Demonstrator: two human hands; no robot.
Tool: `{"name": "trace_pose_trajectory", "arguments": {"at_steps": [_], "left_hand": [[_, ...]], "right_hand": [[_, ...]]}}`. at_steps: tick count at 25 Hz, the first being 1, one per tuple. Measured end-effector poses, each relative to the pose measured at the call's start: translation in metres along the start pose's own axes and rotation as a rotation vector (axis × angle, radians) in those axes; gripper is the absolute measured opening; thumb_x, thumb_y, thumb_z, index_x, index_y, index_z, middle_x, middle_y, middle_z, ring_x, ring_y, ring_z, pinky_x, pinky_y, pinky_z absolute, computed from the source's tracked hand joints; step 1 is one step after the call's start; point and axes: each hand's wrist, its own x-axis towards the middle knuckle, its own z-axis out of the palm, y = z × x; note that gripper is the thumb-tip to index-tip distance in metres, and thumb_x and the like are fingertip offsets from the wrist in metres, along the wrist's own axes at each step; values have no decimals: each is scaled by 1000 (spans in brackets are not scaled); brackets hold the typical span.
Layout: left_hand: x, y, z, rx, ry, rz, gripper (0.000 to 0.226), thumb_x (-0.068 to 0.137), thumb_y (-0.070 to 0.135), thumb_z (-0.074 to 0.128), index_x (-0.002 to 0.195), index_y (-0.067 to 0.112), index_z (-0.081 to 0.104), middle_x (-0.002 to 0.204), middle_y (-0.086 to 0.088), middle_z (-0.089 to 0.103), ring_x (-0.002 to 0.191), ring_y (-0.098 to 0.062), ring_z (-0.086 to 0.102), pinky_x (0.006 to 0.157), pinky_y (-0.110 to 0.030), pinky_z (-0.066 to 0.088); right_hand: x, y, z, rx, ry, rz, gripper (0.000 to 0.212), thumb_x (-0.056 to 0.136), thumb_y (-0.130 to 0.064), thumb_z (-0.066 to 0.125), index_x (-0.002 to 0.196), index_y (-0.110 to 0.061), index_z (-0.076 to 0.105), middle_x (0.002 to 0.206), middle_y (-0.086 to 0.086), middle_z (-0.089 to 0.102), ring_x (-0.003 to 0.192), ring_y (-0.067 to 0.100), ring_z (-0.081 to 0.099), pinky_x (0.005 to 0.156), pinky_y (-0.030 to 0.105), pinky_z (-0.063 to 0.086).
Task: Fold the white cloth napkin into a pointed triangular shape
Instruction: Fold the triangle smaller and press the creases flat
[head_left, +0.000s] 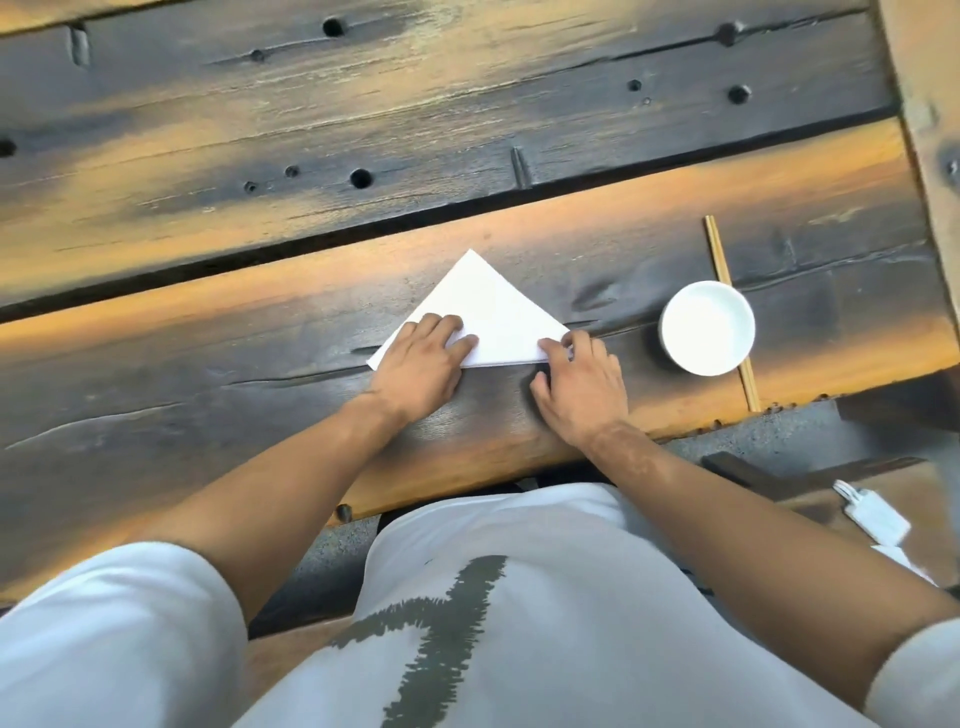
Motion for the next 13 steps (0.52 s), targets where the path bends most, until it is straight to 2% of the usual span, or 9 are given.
{"name": "trace_pose_trajectory", "arguments": {"at_steps": [5,10,13], "left_hand": [[-6,26,4,-74,19,-130,45,93,14,57,138,12,58,139,-15,51,124,-37,48,100,-46,40],[1,44,5,-185,16,-221,58,85,-3,58,141,13,55,140,-10,45,123,-31,44,101,-44,46],[4,63,9,-109,25,-202,54,84,-3,64,134,19,62,142,-6,49,125,-31,45,100,-41,36]], "right_hand": [[10,4,-7,-208,21,-44,57,89,-39,44,132,-4,56,130,13,57,123,32,48,106,48,27],[30,11,-20,-281,-59,-70,65,98,-41,35,144,3,41,145,17,44,135,33,36,111,49,24],[50,25,-30,-233,-101,-47,68,100,-42,31,149,4,34,150,15,36,136,34,33,112,49,27]]}}
